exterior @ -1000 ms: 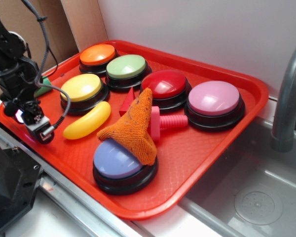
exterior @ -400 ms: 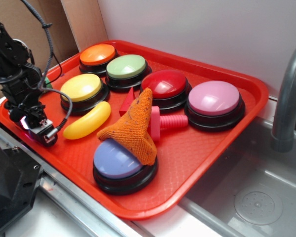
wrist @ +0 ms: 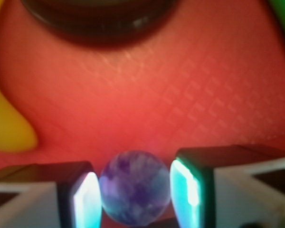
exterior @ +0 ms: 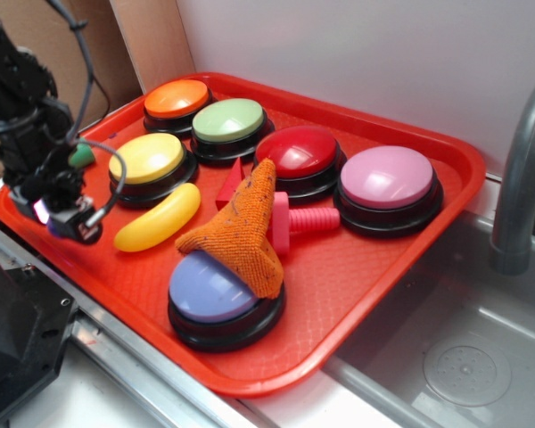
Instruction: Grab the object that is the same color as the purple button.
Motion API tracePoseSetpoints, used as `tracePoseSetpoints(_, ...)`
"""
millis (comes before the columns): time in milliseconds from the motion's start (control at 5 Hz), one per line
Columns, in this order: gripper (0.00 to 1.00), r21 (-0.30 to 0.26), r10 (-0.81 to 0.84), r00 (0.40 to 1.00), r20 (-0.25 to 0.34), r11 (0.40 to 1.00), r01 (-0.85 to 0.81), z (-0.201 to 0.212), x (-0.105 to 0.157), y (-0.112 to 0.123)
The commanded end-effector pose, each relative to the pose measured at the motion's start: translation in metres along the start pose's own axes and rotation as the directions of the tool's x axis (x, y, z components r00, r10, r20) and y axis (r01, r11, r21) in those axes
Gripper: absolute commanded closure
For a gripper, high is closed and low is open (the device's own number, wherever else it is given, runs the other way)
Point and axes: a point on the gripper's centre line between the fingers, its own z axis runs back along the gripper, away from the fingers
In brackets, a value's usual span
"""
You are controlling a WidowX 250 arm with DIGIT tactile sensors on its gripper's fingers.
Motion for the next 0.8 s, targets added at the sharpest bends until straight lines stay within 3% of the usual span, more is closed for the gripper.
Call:
tracePoseSetpoints(0,1.0,-0.068,-0.007,1.0,0.028,0.998,0.009,0.076,0.036,-0.046)
tracePoseSetpoints(200,1.0,-0.192,0.015,0.996,0.086,0.981,0.002,0.127,0.046,-0.071)
tracePoseSetpoints(400,1.0,-0.226,0.026,0.992,0.122,0.974,0.002,0.139,0.048,-0.075)
tracePoseSetpoints(600,0.88,-0.21,0.037,0.997,0.061,0.977,-0.024,0.132,0.049,-0.07)
